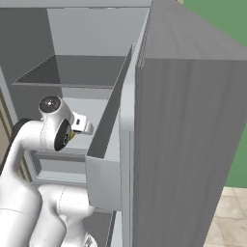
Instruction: Open the fridge, remove the banana, lemon, and fish, and place them on any counter.
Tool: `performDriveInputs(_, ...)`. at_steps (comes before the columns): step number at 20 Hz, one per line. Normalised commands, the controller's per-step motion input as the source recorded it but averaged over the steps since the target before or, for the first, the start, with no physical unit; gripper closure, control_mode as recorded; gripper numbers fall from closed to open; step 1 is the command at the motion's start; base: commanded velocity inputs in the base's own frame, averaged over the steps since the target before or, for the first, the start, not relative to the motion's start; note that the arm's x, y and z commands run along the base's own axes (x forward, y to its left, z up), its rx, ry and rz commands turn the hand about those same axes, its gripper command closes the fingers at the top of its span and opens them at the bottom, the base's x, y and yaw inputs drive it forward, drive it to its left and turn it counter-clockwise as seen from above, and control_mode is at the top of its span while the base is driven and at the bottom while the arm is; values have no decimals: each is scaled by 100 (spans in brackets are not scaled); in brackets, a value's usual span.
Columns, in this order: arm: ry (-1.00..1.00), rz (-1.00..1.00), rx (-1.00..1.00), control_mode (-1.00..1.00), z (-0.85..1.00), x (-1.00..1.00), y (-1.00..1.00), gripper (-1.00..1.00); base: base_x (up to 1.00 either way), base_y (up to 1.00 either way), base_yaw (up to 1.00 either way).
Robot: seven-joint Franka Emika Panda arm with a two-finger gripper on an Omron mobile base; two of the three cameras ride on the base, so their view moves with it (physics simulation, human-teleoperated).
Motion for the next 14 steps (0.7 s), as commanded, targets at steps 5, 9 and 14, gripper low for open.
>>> performDriveInputs(5,0,0,0,-100,66,-61,-11,100,0,0,0)
performDriveInputs(9,0,0,0,-100,59,-65,-21,100,0,0,0)
performDriveInputs(14,-1,0,0,-100,37,-59,-27,100,0,0,0)
